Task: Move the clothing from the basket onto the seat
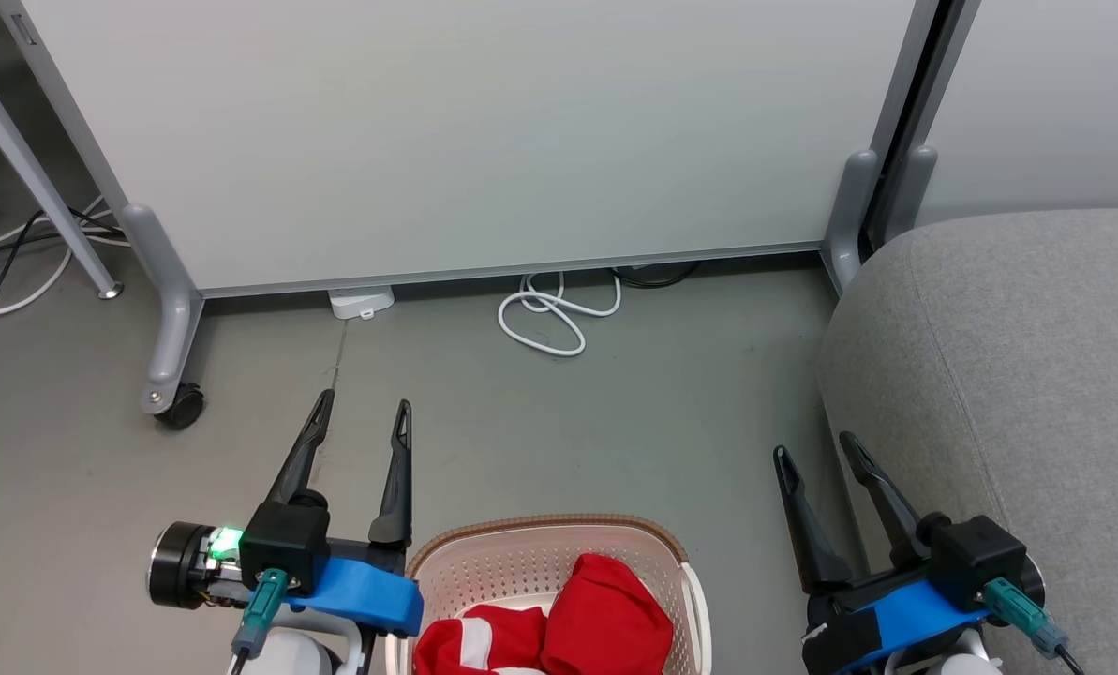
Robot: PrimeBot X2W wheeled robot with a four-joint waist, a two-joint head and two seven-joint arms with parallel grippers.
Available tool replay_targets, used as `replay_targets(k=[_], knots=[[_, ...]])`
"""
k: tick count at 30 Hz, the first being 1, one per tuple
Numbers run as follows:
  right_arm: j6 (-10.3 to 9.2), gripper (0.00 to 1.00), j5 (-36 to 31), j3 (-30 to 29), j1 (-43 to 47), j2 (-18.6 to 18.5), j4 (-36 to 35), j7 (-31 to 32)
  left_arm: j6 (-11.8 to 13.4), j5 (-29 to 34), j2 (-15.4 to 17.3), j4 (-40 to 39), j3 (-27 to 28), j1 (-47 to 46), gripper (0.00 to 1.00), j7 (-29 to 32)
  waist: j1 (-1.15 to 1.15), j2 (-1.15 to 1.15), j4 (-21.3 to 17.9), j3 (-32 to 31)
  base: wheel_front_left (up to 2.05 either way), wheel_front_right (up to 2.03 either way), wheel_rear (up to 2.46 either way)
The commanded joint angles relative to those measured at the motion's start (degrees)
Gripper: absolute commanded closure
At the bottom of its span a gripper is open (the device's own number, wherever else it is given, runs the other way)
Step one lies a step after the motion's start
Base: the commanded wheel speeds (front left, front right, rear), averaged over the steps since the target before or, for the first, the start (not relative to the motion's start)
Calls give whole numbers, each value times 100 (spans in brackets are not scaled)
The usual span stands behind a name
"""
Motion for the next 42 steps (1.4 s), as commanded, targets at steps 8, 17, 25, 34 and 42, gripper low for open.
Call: replay_targets(k=[8, 17, 25, 34, 42], knots=[[13, 0, 19, 7, -4, -31, 28, -32, -67, -75, -29, 60, 56, -58, 0, -28, 0, 0, -9, 5, 0, 0, 0], [13, 0, 40, -1, -14, -31, 67, -31, -215, -242, -73, 176, 127, -47, 0, -28, 0, 0, -6, -8, 0, 0, 0], [13, 0, 46, 6, -40, -31, 94, -31, -262, -246, -100, 244, 152, -82, 0, -28, 0, 0, -13, -19, 0, 0, 0], [13, 0, 34, 52, -153, -31, 56, -31, -396, -163, -82, 472, 46, -323, 0, -28, 0, 0, -100, 119, 0, 0, 0], [12, 0, -87, 29, -408, -29, -160, -27, -545, -59, 87, 948, -318, -970, 0, -27, 0, 0, -332, 722, 0, 0, 0]])
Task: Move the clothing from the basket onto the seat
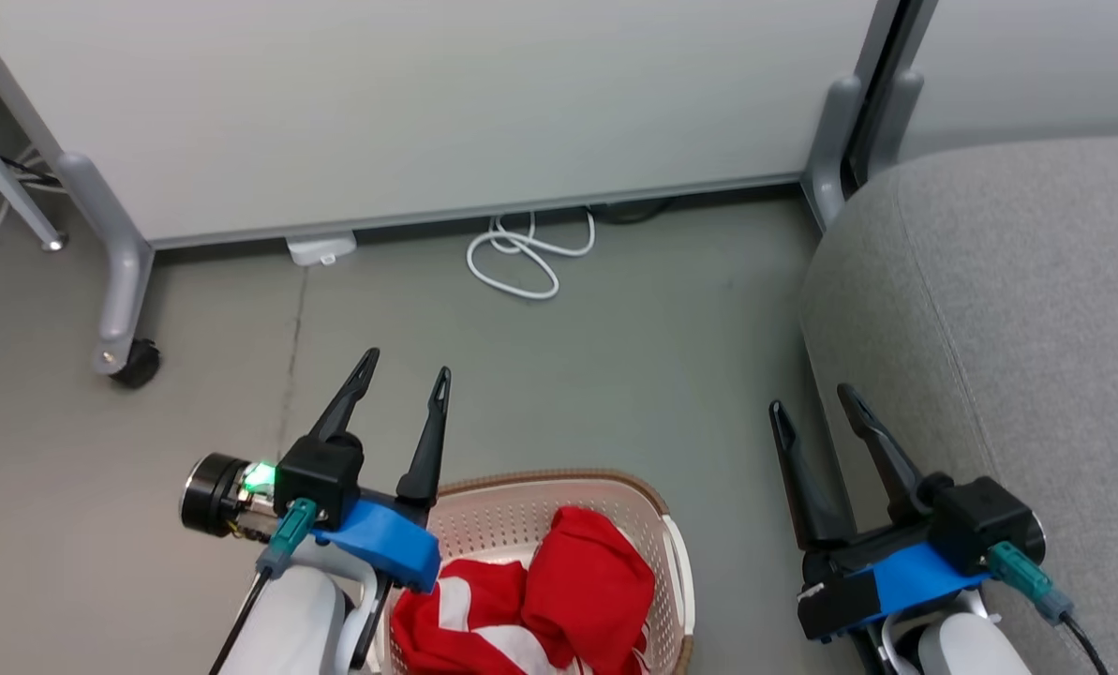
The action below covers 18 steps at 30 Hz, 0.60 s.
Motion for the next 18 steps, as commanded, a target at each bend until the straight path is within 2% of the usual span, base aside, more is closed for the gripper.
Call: replay_targets(k=[1, 12, 18], knots=[[11, 0, -50, -17, -123, -26, -57, -22, -29, 26, 54, 99, -90, -217, 0, -28, 0, 0, -151, 279, 0, 0, 0], [7, 0, -169, -57, -627, -23, -277, -21, -57, -122, 279, 998, -1140, -1169, 0, -28, 0, 0, -544, 1279, 0, 0, 0], [7, 0, -243, -90, -904, -22, -419, -21, -58, -355, 393, 1547, -1970, -1753, 0, -28, 0, 0, -643, 1866, 0, 0, 0]])
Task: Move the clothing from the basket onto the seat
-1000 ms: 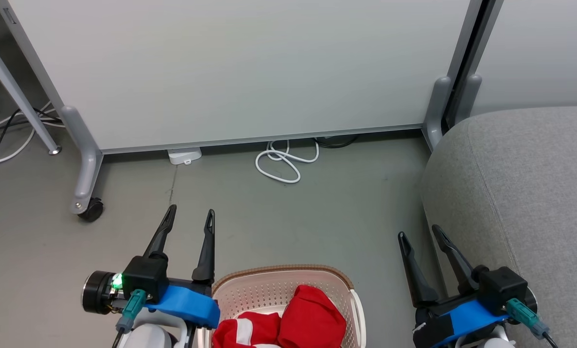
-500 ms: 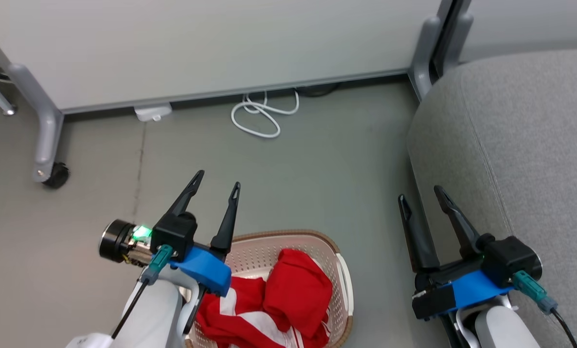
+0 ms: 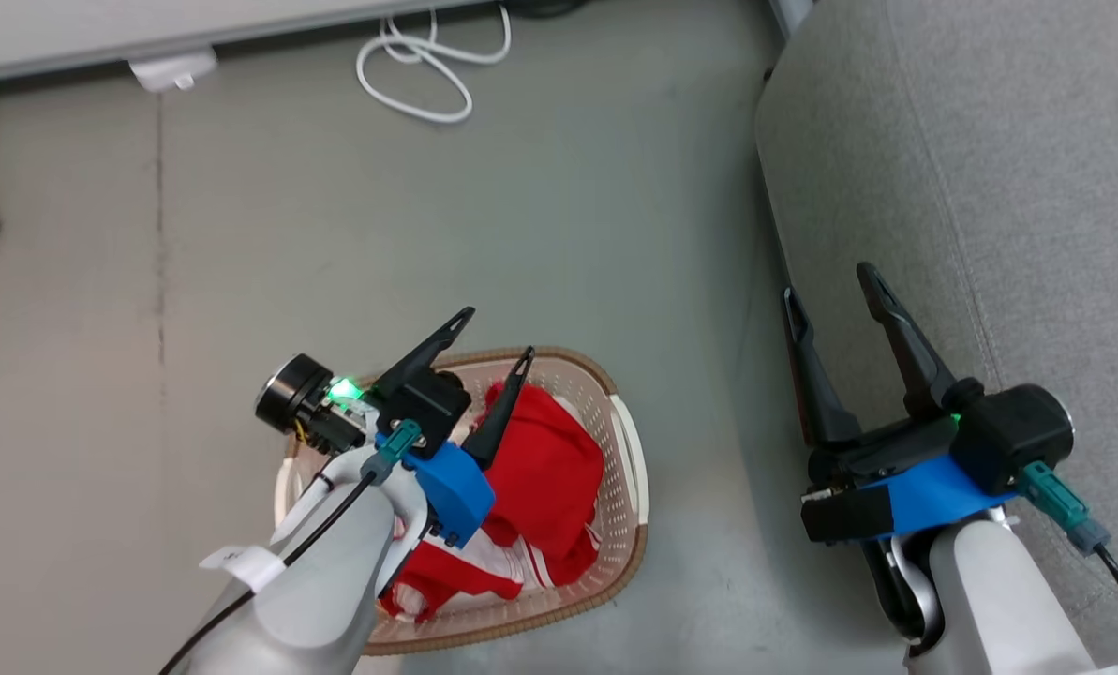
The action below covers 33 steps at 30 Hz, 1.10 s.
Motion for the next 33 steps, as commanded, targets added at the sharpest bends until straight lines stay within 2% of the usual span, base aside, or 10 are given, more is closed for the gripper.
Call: replay_targets(k=[1, 11, 23, 33], knots=[[3, 0, -16, -7, -126, -19, -42, -20, -2, -56, 42, 43, -54, -175, 0, -28, -1, 0, -94, 310, 0, 0, 0], [3, 0, -157, 3, -512, -19, -239, -20, -3, -537, 102, 1049, -985, -931, 0, -28, -1, 0, -185, 1160, 0, 0, 0], [3, 0, -342, -88, -735, -19, -471, -20, -3, -1127, -80, 2385, -1946, -1542, 0, -27, -1, 0, -226, 2060, 0, 0, 0], [3, 0, -439, -117, -825, -19, -752, -20, -4, -1837, -136, 2995, -2677, -1986, 0, 630, -1, 0, -226, 2649, 0, 0, 0]])
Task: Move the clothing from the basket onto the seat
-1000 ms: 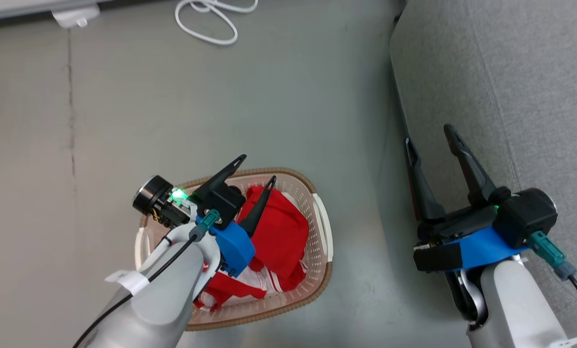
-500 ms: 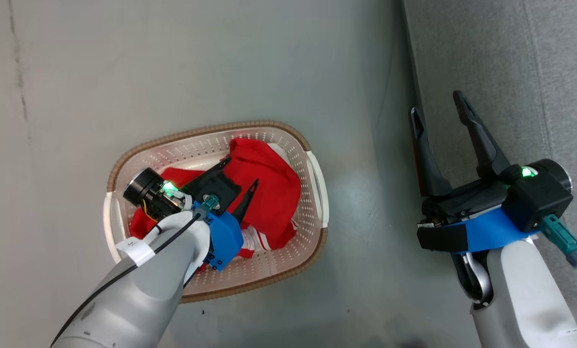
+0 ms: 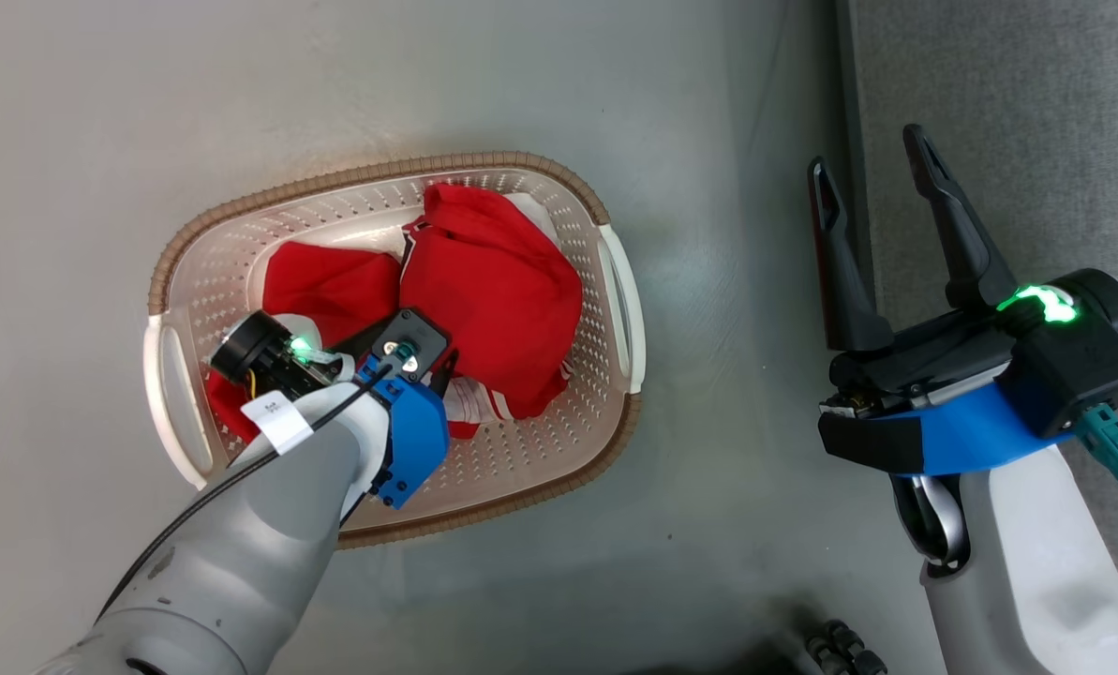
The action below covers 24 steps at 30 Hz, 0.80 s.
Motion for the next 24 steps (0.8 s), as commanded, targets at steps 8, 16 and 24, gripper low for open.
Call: replay_targets(k=[8, 16, 24], knots=[[3, 0, -93, 11, -74, -18, -195, -20, -4, -538, 141, 133, -267, -364, 0, 371, -1, 0, 1, 432, 0, 0, 0], [3, 0, -138, 4, -21, -19, -285, -20, -4, -1100, 131, -163, -526, -579, 0, 366, -1, 0, 31, 738, 0, 0, 0], [3, 0, -152, 17, -5, -18, -302, -20, -4, -1657, 32, -245, -773, -766, 0, 254, -1, 0, 60, 882, 0, 0, 0]])
